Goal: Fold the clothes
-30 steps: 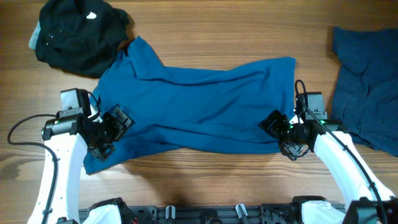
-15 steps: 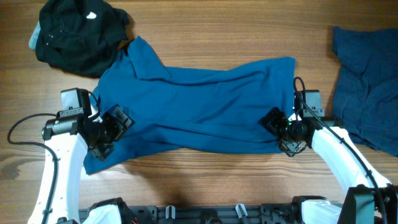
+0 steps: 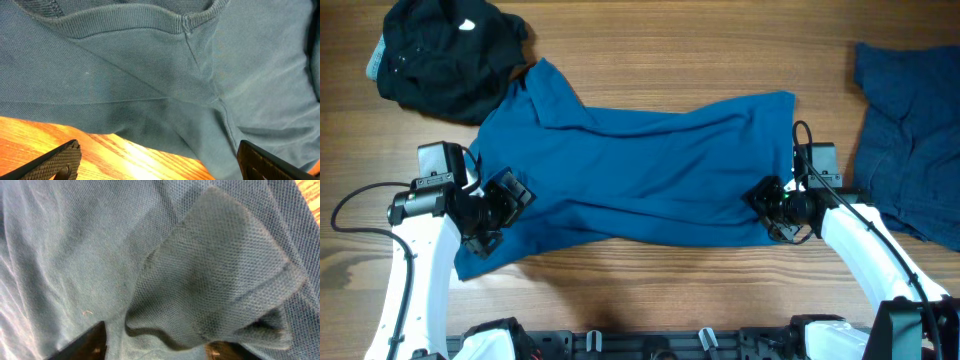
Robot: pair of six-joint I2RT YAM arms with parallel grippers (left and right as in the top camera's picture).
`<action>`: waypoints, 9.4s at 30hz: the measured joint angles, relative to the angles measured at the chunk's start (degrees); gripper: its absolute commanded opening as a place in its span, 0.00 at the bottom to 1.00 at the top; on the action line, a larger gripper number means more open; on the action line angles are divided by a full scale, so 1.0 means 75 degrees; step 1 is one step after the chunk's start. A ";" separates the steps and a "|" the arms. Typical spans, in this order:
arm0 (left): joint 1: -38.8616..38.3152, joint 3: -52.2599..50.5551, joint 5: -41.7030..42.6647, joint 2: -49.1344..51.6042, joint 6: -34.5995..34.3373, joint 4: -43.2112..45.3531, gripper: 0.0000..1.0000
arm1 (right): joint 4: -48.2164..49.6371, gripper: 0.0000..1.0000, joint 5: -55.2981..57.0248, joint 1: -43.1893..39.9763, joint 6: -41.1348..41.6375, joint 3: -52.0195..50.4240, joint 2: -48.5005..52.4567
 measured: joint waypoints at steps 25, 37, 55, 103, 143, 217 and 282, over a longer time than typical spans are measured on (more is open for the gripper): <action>0.0000 0.0000 -0.0029 0.0000 0.0026 -0.0026 1.00 | 0.2168 0.24 0.0592 0.0000 -0.0050 0.0000 0.0000; 0.0000 0.0000 -0.0029 0.0000 0.0277 0.0271 1.00 | 0.1740 0.31 0.1393 0.0000 -0.1125 0.0003 0.0000; -0.1408 0.0239 0.0714 0.0236 0.0898 0.0903 1.00 | -0.0883 0.22 -0.0796 0.0152 -0.2553 0.0522 -0.0475; -0.1361 0.0251 -0.1352 0.2646 0.0734 0.1475 1.00 | -0.1361 0.08 -0.0070 -0.1649 -0.2442 0.1110 0.1883; -0.1938 0.3704 0.0242 0.1469 0.0367 0.1501 0.99 | -0.3483 1.00 -0.0589 -0.0163 -0.3993 0.7338 0.1955; -0.1521 0.4980 0.1058 0.6674 -0.0184 0.3771 0.38 | -0.1833 0.89 0.0493 -0.1600 -0.3579 0.7656 0.5587; -0.1521 0.4980 0.1064 0.6674 0.0137 0.3555 0.04 | -0.0699 0.04 0.1192 -0.1655 -0.4019 0.7714 0.6601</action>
